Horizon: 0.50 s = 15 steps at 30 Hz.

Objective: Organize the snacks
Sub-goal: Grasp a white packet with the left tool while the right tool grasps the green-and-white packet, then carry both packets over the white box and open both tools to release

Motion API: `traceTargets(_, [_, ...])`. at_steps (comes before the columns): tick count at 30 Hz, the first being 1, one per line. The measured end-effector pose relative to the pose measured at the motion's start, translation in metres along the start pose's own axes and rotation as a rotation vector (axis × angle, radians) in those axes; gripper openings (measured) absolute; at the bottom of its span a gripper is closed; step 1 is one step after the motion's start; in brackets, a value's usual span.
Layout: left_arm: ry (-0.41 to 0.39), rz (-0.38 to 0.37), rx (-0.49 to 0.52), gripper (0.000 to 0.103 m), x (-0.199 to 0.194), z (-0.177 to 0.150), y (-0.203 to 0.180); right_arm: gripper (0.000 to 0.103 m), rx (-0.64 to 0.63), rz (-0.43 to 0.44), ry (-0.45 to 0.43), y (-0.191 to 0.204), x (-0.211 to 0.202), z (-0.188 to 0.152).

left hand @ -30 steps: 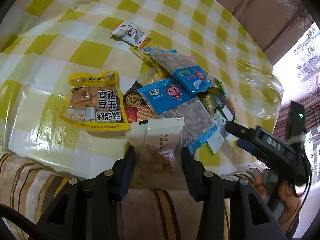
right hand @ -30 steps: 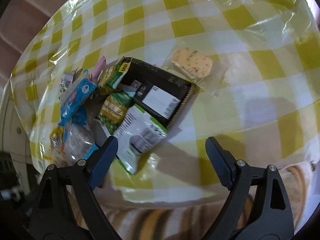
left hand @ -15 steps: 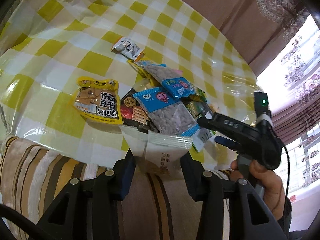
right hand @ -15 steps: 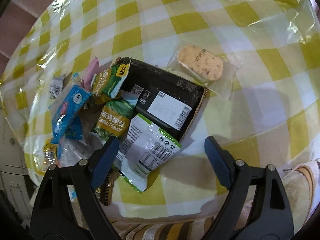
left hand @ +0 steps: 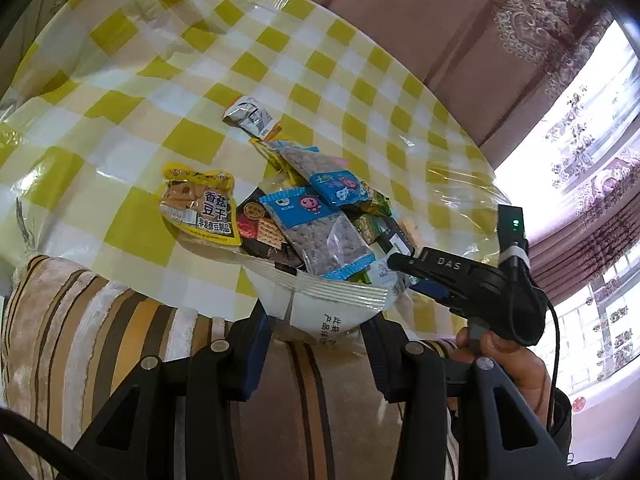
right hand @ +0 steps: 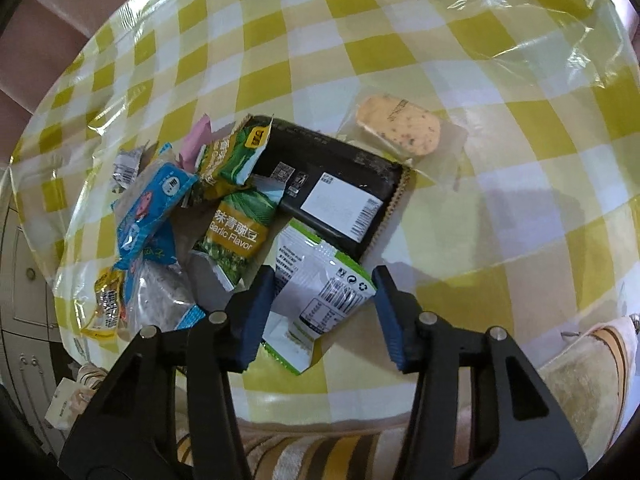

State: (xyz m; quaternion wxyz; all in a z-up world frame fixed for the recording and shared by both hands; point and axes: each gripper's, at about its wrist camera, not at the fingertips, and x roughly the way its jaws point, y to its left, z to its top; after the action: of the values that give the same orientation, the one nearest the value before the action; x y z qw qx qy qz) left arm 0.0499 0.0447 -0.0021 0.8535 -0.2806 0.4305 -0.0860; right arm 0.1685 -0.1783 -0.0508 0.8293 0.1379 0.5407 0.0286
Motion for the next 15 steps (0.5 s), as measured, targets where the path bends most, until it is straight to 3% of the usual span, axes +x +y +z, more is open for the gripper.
traceTargets(15, [-0.008, -0.081, 0.096, 0.044, -0.001, -0.012, -0.053, 0.054, 0.01, 0.048, -0.175, -0.057, -0.083, -0.019])
